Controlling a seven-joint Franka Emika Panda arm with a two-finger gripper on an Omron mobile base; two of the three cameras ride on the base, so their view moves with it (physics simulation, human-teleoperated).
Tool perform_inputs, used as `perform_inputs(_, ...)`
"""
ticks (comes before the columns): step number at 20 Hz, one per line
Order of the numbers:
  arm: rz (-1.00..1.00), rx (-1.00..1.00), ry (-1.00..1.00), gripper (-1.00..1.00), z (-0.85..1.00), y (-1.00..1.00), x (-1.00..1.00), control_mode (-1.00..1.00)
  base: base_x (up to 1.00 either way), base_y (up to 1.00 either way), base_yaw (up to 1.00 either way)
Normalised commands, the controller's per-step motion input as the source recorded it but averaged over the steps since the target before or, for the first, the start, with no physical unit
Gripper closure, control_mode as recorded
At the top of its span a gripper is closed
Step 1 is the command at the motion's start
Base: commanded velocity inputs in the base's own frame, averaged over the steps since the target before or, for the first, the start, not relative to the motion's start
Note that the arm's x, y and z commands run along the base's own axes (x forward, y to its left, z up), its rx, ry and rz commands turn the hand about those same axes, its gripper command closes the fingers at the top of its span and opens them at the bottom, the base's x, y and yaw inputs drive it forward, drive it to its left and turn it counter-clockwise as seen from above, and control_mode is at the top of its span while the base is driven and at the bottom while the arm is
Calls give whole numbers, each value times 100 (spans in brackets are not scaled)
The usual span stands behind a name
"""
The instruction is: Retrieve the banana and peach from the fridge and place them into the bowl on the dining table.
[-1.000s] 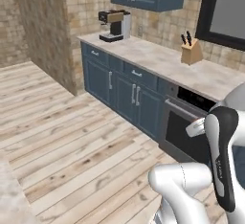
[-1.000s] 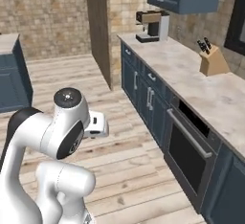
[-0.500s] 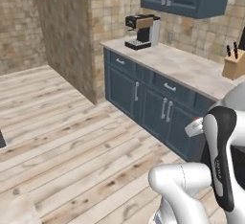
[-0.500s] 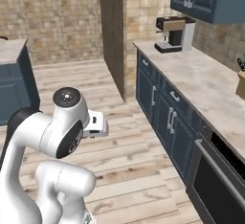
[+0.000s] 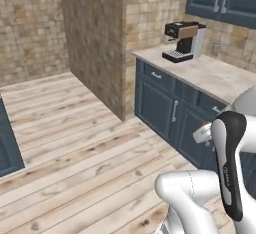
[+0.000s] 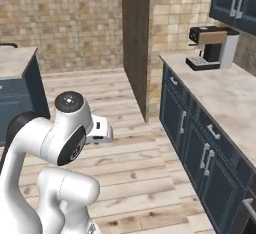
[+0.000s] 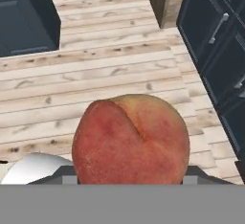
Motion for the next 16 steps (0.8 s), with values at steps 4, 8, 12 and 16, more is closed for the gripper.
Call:
perform_inputs(4,0,0,0,100,0,0,0,100,100,0,27)
perform_inputs(8,0,0,0,100,0,0,0,100,100,0,34)
perform_inputs(12,0,0,0,100,0,0,0,100,100,0,33)
perform_inputs(16,0,0,0,100,0,0,0,100,100,0,21)
